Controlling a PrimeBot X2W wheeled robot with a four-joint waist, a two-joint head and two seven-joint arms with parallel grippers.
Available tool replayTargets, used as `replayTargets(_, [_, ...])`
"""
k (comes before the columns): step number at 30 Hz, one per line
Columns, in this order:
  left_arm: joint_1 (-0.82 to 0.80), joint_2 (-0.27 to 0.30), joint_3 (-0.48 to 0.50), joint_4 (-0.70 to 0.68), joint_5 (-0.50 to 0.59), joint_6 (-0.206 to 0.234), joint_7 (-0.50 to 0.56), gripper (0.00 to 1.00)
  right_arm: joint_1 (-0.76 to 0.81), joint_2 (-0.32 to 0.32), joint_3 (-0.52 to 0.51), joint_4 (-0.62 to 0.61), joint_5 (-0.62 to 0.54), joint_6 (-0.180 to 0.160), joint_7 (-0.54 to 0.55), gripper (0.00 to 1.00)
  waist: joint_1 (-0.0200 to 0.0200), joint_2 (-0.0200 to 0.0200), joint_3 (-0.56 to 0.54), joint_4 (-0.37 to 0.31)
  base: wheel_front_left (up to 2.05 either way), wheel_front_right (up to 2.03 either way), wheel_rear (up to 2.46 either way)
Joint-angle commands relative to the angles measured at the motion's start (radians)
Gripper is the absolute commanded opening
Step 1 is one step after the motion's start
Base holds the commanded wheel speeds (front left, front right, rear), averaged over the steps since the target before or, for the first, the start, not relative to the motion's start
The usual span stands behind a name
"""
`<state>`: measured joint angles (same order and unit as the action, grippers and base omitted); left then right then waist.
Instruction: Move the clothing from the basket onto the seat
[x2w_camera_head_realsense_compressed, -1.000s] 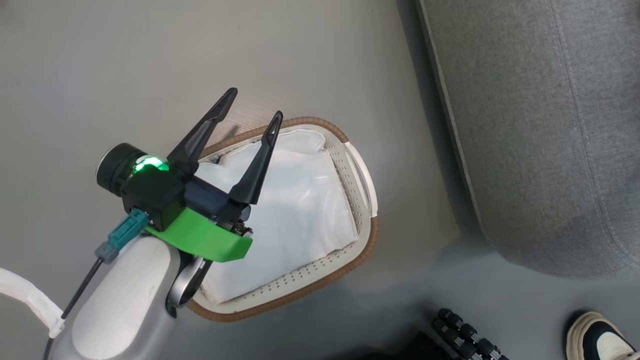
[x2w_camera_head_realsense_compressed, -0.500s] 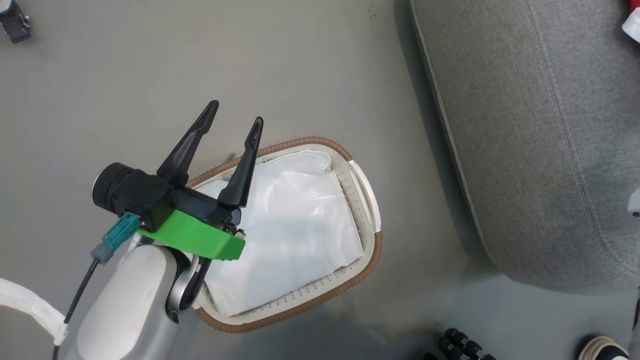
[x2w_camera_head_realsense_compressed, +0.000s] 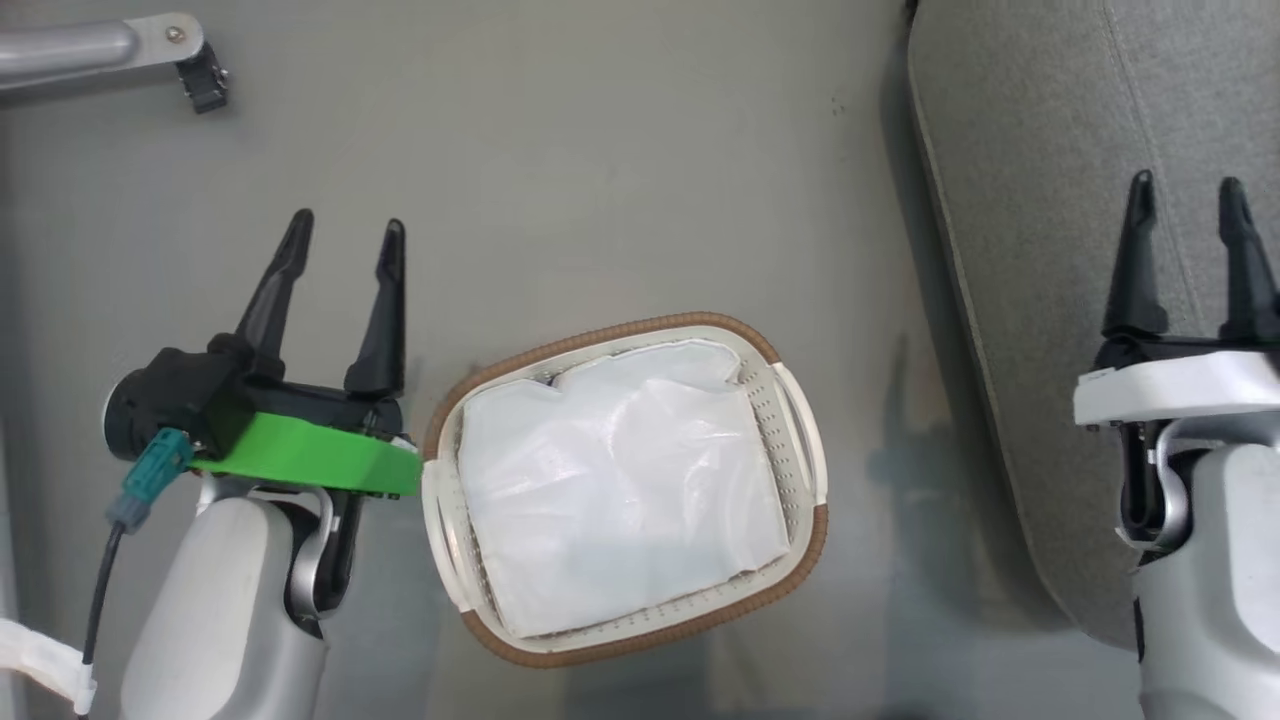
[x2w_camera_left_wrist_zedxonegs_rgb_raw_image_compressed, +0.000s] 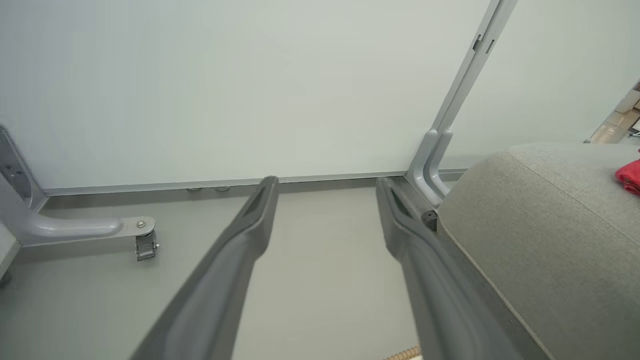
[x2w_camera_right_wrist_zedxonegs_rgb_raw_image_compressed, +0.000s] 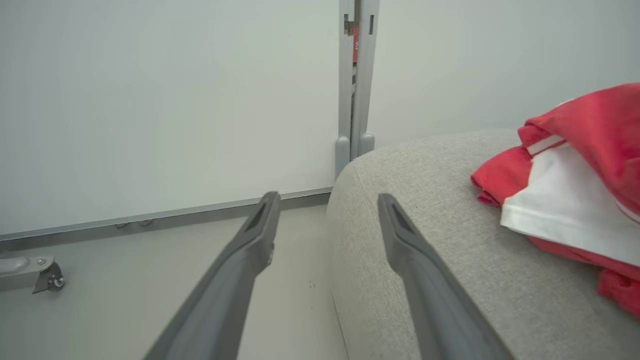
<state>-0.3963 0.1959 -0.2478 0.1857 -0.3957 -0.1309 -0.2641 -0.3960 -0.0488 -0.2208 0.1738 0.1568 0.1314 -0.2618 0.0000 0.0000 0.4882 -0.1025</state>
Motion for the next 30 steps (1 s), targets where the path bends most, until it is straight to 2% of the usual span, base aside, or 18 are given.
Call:
replayTargets(1, [0.021, -0.009, 0.029, 0.005, 0.015, 0.0, 0.0, 1.0, -0.013, -0.004, 0.026, 0.012, 0.001, -0.001, -0.004, 1.0, 0.0, 0.0, -0.046, 0.057, 0.0, 0.0, 0.0])
replayTargets(8, [0.059, -0.056, 0.16, 0.036, 0.071, 0.0, 0.0, 1.0, -0.064, -0.005, 0.128, 0.074, 0.033, -0.001, -0.004, 1.0, 0.0, 0.0, -0.092, 0.113, 0.0, 0.0, 0.0])
replayTargets(17, [0.113, -0.107, 0.252, 0.07, 0.119, 0.0, 0.0, 1.0, -0.031, -0.004, 0.196, 0.14, 0.054, -0.001, -0.004, 1.0, 0.0, 0.0, -0.171, 0.137, 0.0, 0.0, 0.0])
replayTargets(30, [0.212, -0.131, 0.254, 0.088, 0.134, 0.0, 0.0, 1.0, 0.08, -0.004, 0.248, 0.169, 0.059, -0.001, -0.004, 1.0, 0.0, 0.0, -0.273, 0.124, 0.0, 0.0, 0.0])
